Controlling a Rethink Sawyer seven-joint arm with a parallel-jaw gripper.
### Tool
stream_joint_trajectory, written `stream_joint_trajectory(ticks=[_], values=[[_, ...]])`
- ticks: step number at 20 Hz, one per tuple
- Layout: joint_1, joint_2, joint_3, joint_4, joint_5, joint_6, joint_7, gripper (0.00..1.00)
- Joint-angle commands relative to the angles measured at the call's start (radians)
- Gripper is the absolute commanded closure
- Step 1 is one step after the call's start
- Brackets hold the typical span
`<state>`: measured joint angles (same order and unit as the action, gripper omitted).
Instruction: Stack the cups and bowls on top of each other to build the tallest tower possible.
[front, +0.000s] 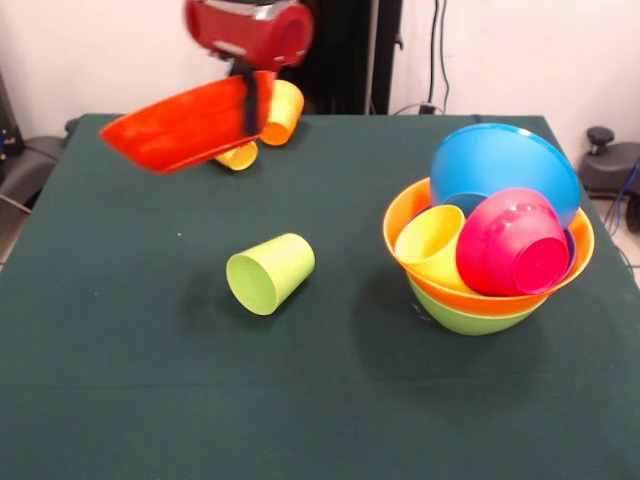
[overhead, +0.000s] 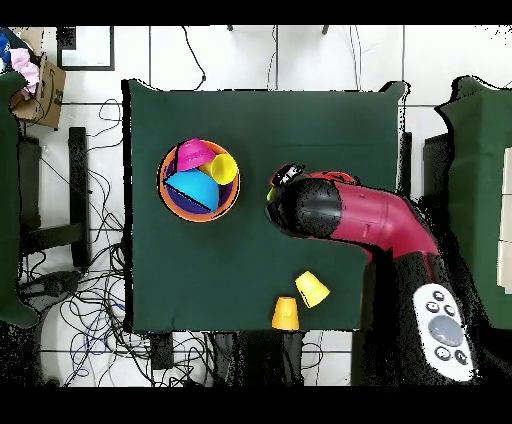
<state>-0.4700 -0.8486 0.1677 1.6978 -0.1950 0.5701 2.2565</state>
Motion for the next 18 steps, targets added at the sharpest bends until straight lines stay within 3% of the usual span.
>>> stream_joint_trajectory(ticks=[1,7,18], values=[[0.099,-0.013,0.063,-0.031,0.074,0.121,0.104,1.0],[0.179,-0.011,0.016,-0.076,0.127,0.146,0.15,1.0],[0.278,-0.039,-0.046,-0.205,0.189,0.305,0.184,1.0]])
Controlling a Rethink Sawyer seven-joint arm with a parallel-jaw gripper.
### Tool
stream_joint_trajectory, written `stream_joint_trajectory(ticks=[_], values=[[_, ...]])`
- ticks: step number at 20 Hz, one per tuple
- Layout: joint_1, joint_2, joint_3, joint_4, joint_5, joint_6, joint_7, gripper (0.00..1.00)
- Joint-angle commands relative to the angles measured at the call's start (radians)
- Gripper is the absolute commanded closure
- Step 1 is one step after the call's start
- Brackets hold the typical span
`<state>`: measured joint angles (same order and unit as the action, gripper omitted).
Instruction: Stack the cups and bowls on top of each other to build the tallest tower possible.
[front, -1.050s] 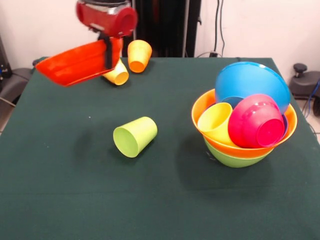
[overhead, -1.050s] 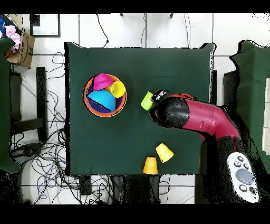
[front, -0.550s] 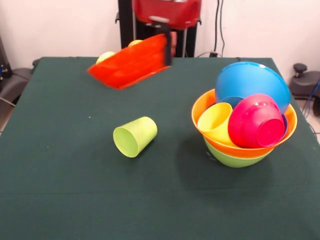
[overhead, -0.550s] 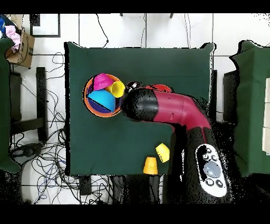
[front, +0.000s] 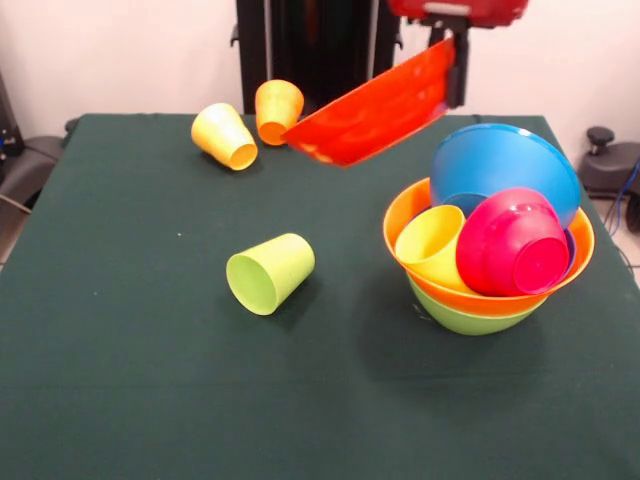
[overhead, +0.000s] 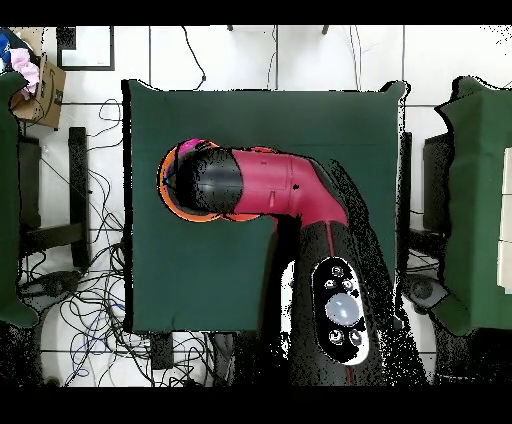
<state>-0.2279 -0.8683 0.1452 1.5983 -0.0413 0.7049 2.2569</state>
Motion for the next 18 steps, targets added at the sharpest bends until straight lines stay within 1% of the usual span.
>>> stream_joint_trajectory(ticks=[1,6,9,13,18], values=[[0.045,-0.022,-0.027,-0.123,0.041,0.182,0.19,1.0],[0.082,-0.042,-0.038,-0.194,0.066,0.258,0.214,1.0],[0.1,-0.057,-0.053,-0.212,0.072,0.281,0.214,1.0],[0.1,-0.072,-0.056,-0.202,0.102,0.287,0.198,1.0],[0.092,-0.091,-0.049,-0.16,0.143,0.249,0.166,1.0]])
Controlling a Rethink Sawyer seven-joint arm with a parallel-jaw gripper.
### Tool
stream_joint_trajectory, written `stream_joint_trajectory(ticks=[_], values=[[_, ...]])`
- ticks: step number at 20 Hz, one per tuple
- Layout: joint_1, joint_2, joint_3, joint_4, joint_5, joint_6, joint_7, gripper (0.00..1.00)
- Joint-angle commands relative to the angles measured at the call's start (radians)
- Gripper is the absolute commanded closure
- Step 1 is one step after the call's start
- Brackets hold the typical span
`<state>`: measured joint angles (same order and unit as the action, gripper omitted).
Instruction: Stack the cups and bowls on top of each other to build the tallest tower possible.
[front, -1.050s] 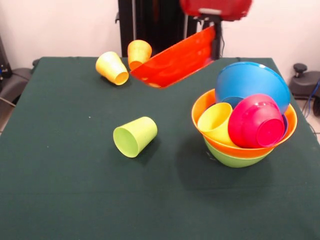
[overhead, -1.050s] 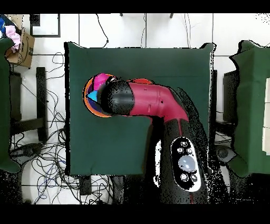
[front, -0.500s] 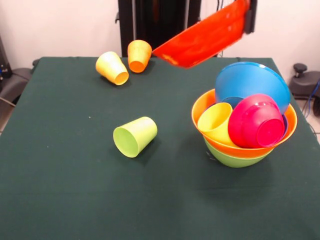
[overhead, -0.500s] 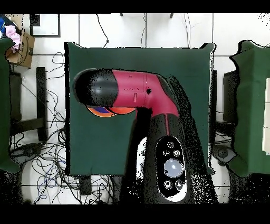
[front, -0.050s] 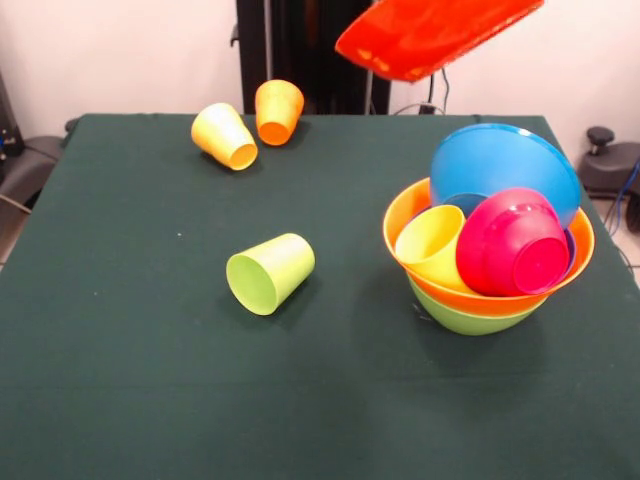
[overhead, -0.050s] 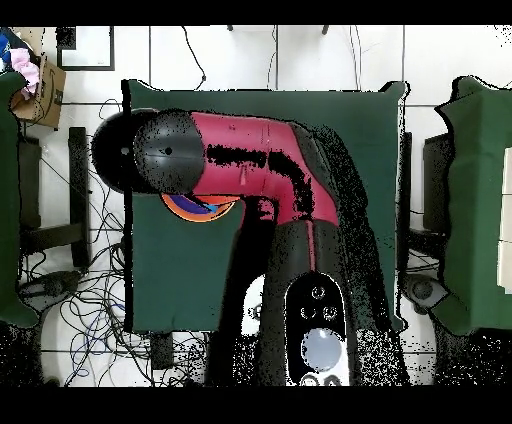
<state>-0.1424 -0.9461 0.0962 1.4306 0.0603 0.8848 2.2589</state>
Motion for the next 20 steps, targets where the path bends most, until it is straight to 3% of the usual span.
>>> stream_joint_trajectory(ticks=[1,7,13,15,17,18,19,20], values=[[0.005,-0.018,-0.001,0.019,0.049,0.061,0.158,1.0],[-0.014,-0.033,-0.002,0.099,0.084,-0.02,0.105,1.0],[-0.108,-0.086,0.122,0.322,0.205,-0.3,-0.052,1.0],[-0.173,-0.107,0.216,0.423,0.261,-0.407,-0.114,1.0],[-0.288,-0.116,0.389,0.532,0.31,-0.536,-0.171,1.0],[-0.383,-0.113,0.528,0.6,0.302,-0.635,-0.167,1.0],[-0.407,-0.091,0.574,0.606,0.271,-0.668,-0.138,1.0],[-0.48,-0.059,0.684,0.641,0.216,-0.748,-0.096,1.0]])
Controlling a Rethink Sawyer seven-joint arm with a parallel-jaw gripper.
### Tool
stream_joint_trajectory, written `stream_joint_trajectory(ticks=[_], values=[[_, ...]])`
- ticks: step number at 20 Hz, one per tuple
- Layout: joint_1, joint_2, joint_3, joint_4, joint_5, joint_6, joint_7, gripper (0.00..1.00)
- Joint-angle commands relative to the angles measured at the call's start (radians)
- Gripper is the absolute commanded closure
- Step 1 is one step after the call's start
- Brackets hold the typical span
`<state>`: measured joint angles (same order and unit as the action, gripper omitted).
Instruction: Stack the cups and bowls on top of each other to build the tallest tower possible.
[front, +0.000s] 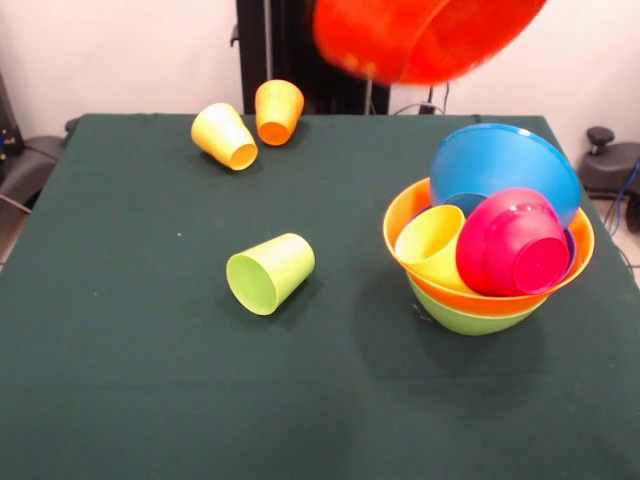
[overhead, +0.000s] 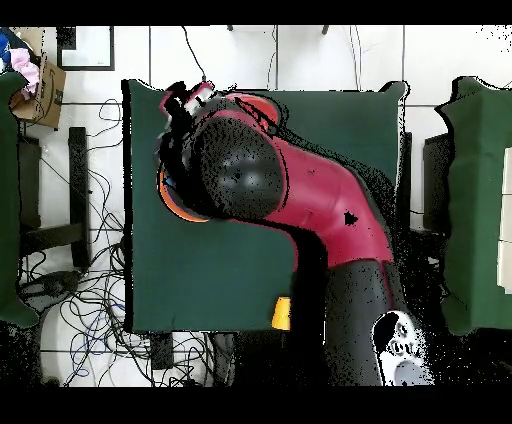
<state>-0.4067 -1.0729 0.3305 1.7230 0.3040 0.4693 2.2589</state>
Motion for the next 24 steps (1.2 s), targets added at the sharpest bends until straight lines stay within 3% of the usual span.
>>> stream_joint_trajectory(ticks=[1,4,10,15,17,18,24], values=[[-0.205,0.085,0.449,0.33,-0.062,-0.345,-0.064,1.0],[-0.254,0.138,0.538,0.333,-0.154,-0.419,0.012,1.0],[-0.317,0.192,0.65,0.337,-0.246,-0.518,0.084,1.0],[-0.292,0.17,0.617,0.348,-0.273,-0.556,0.119,1.0],[-0.239,0.119,0.522,0.348,-0.254,-0.537,0.123,1.0],[-0.179,0.074,0.42,0.347,-0.228,-0.507,0.121,1.0],[0.071,-0.021,0.029,0.319,-0.142,-0.395,0.138,1.0]])
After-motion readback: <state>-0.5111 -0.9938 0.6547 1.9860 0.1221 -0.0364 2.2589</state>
